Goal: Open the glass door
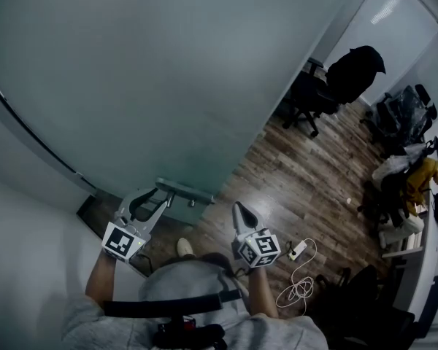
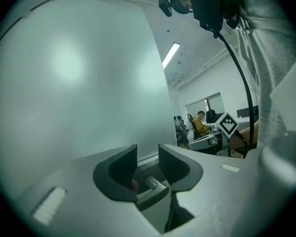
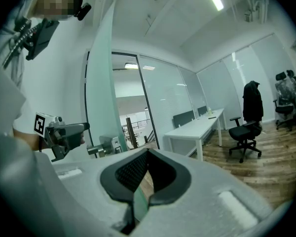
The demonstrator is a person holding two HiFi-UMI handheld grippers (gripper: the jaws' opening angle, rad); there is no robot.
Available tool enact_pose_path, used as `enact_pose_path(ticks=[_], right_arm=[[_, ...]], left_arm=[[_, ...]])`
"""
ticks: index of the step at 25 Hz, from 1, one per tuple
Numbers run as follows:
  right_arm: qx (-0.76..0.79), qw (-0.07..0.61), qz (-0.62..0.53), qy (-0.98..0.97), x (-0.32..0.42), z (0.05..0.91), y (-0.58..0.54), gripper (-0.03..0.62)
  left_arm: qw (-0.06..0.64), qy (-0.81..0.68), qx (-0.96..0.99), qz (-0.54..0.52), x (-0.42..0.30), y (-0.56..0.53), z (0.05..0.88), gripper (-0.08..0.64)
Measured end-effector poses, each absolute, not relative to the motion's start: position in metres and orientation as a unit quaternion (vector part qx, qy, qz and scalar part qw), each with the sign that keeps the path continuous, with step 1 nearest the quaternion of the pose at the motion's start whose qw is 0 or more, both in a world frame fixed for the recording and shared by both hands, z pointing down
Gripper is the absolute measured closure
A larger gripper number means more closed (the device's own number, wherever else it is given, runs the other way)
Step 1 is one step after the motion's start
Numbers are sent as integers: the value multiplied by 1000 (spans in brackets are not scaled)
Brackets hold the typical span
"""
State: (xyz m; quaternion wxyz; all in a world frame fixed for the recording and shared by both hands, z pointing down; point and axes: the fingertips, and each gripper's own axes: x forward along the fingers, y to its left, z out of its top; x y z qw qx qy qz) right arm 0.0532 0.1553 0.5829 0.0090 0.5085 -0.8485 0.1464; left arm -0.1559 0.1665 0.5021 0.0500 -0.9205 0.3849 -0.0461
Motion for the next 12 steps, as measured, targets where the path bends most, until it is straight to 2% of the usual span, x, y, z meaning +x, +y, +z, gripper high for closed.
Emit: enact_pose_path(ticks=[12], right_arm=[[501,-9,127,-856,47,554,173,591]], left_arm=[[-18,432,-902,-5,-152,177,505,479]])
